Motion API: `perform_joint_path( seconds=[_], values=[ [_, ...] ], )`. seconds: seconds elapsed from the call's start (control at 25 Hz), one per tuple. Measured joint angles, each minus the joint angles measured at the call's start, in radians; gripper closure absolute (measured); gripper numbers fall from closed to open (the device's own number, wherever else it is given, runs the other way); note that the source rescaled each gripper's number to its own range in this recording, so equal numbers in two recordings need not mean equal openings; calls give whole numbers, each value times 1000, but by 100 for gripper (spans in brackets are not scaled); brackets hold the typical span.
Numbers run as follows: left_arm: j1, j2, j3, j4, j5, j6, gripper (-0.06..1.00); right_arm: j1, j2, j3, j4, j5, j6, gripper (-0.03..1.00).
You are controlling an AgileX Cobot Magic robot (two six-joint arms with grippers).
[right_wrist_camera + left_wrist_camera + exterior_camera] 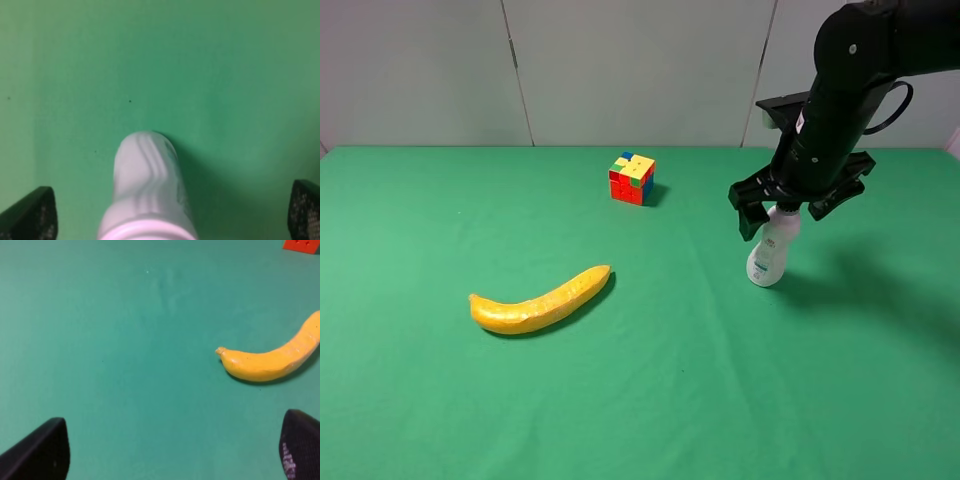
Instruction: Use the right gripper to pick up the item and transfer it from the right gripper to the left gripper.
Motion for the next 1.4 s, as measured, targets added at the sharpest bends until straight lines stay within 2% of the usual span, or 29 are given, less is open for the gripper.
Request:
perform_joint_path(
  seconds=[0.8,0.84,0.88,0.92,1.0,1.04,1.4],
  values=[
    [0,0,0,0,0,0,16,0,23,0,-4,0,1,-3],
    [0,0,0,0,0,0,16,0,23,0,-5,0,1,3],
    [0,0,0,0,0,0,16,0,23,0,-5,0,1,16],
    [0,0,0,0,0,0,16,0,23,0,-5,0,1,40],
    [0,0,0,0,0,0,16,0,23,0,-1,1,6,97],
    [0,0,0,0,0,0,16,0,23,0,-6,5,4,93],
    [0,0,0,0,0,0,17,0,23,0,-12,8,4,94]
  ],
)
